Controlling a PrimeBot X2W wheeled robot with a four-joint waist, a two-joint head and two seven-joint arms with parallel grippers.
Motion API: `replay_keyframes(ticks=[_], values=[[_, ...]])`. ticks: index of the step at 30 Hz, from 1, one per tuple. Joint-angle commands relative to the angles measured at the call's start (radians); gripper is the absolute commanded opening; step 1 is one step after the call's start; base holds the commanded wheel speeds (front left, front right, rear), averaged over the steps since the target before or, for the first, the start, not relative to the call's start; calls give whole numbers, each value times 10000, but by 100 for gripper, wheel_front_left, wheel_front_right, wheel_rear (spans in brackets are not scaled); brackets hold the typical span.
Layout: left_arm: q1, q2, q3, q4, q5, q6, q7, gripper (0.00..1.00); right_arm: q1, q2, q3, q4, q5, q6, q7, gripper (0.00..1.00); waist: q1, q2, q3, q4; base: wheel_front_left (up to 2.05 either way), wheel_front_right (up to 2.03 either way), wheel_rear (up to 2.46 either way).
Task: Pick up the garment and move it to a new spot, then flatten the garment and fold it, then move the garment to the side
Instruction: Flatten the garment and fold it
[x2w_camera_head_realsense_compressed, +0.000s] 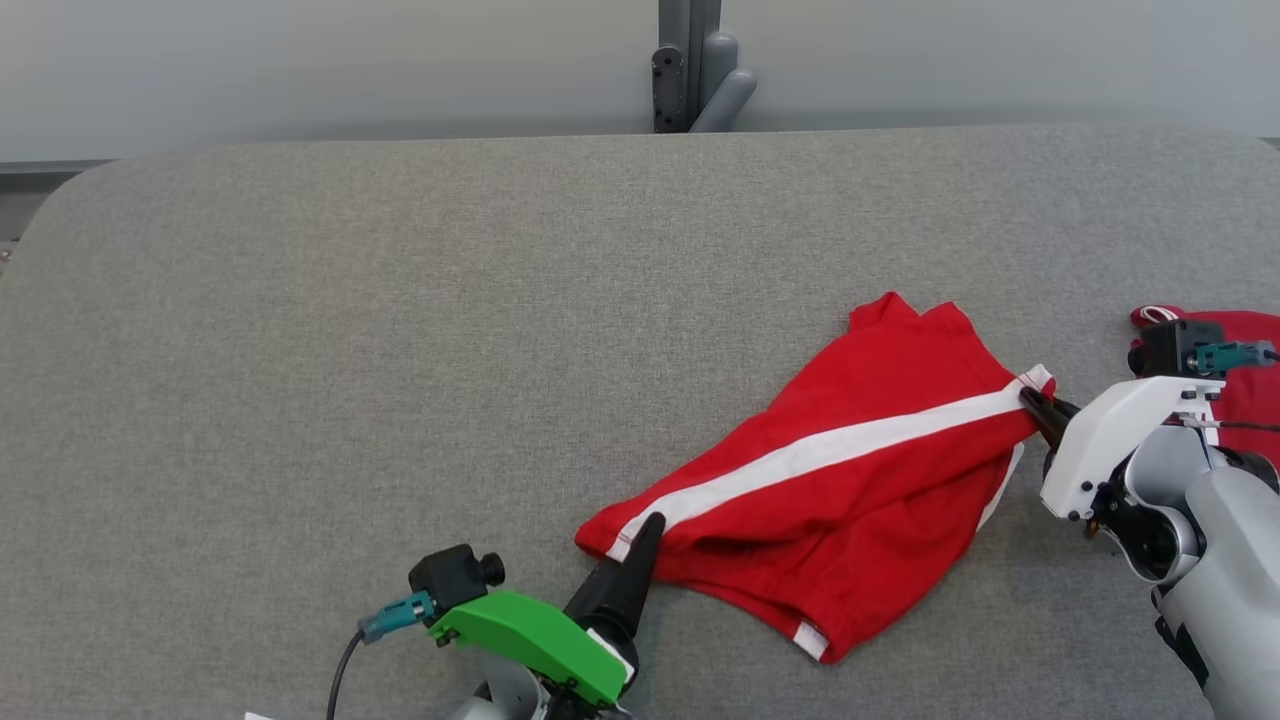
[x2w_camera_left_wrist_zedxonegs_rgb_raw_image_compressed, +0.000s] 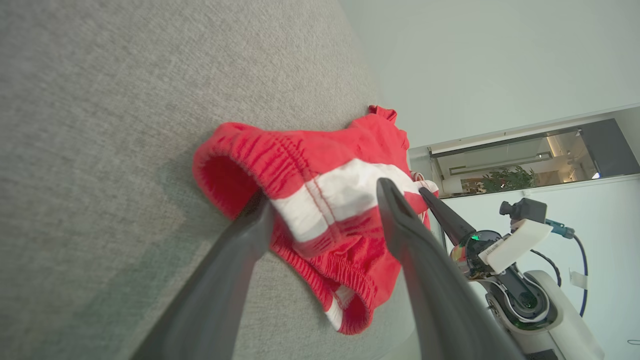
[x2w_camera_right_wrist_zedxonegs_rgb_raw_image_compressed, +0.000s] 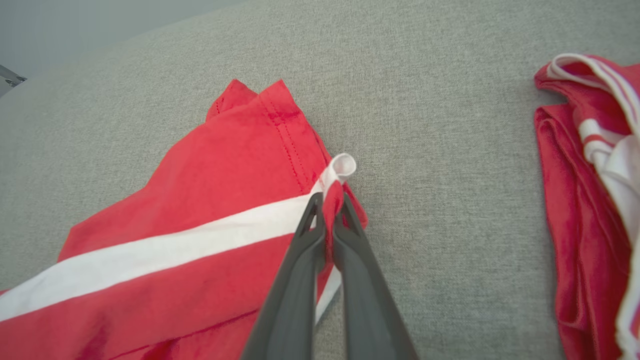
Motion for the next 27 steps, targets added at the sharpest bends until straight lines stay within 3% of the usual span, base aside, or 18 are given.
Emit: replay_keyframes(ticks=[1,3,7,9,13,18,21,27], values=[[-132,38,-44,-13,-111,-63,32,100,-101,2,6,44,24,-8,-75,0,0,0,-24,-11,0,0,0],[-160,38,-127,-22,-118,-103,34,90,-78,-13,21,70,38,-8,-96,0,0,0,-28,-18,0,0,0],[-232,38,-190,18,-50,-137,1,49,-46,-12,52,109,51,-8,-139,0,0,0,-46,-30,0,0,0],[-258,62,-192,34,10,-168,-42,39,-34,1,73,123,68,-8,-157,0,0,0,-54,-42,0,0,0],[-333,114,-237,41,115,-206,-64,0,11,-4,126,128,104,-8,-224,0,0,0,-103,-69,0,0,0],[-562,377,-355,-436,191,-289,192,0,19,-157,8,-205,239,-7,-510,0,0,0,-240,-110,0,0,0],[-694,908,-434,-1238,283,-314,579,0,-128,-388,-183,-687,426,-7,-654,0,0,0,-360,-154,0,0,0],[-1341,2429,-174,-3658,541,423,1754,0,-396,-1007,-844,-2003,638,-10,-543,0,0,0,-525,-301,0,0,0]])
